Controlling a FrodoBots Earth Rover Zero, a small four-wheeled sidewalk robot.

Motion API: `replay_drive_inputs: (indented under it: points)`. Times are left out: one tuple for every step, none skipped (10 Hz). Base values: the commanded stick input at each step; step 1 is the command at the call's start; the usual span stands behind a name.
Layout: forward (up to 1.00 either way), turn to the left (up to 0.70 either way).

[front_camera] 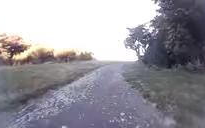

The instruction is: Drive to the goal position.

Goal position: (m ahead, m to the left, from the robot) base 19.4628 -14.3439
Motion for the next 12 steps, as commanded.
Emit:
replay_drive_inputs:
  points:
    - [1.00, 0.00]
    - [1.00, 0.00]
    - [1.00, 0.00]
    - [1.00, 0.00]
    - [1.00, 0.00]
    - [1.00, 0.00]
    - [1.00, 0.00]
    - [1.00, 0.00]
    - [1.00, 0.00]
    - [1.00, 0.00]
    - [1.00, 0.00]
    - [1.00, 0.00]
